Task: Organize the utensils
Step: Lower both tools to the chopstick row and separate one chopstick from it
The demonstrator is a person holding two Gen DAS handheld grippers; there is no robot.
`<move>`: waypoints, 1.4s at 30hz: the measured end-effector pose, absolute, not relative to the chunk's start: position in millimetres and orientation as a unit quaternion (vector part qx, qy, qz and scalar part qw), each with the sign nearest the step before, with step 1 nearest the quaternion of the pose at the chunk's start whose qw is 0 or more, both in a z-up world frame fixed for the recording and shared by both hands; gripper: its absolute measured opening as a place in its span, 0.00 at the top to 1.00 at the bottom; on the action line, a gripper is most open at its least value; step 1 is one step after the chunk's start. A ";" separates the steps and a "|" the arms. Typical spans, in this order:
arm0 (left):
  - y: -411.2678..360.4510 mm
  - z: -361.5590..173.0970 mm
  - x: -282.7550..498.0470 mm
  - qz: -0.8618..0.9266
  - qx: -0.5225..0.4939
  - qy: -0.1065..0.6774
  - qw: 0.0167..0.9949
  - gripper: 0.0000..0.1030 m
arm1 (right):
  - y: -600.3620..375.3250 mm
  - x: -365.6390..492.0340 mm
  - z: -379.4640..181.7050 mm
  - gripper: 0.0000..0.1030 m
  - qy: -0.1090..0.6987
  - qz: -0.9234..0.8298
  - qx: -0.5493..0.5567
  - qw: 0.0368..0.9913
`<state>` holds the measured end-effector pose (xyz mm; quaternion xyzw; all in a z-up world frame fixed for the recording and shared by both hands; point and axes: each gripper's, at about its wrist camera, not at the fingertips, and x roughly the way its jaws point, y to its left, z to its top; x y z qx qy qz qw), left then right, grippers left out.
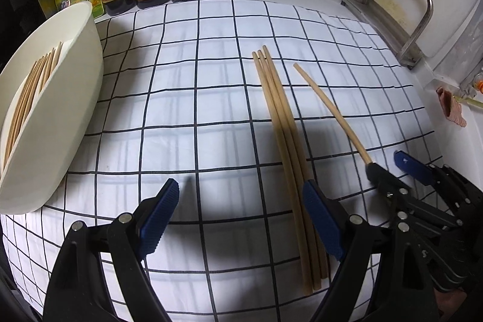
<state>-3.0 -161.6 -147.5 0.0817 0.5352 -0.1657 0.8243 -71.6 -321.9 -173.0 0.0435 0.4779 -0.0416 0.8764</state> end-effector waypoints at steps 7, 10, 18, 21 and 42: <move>-162.0 -155.8 0.4 -0.158 0.084 0.545 0.819 0.20 | -323.2 -70.8 -171.2 0.54 0.477 -0.042 0.042 0.877; -163.8 -157.0 1.9 -0.155 0.087 0.544 0.820 0.20 | -322.6 -71.0 -170.7 0.54 0.477 -0.041 0.040 0.877; -167.0 -159.7 6.4 -0.132 0.099 0.543 0.824 0.20 | -316.8 -69.8 -171.7 0.54 0.478 -0.036 0.025 0.877; -166.0 -160.3 9.4 -0.125 0.100 0.542 0.825 0.18 | -313.4 -67.9 -174.2 0.54 0.481 -0.031 0.014 0.876; -180.6 -153.8 12.5 -0.158 0.113 0.531 0.825 0.87 | -299.9 -55.4 -173.5 0.93 0.489 0.005 -0.010 0.872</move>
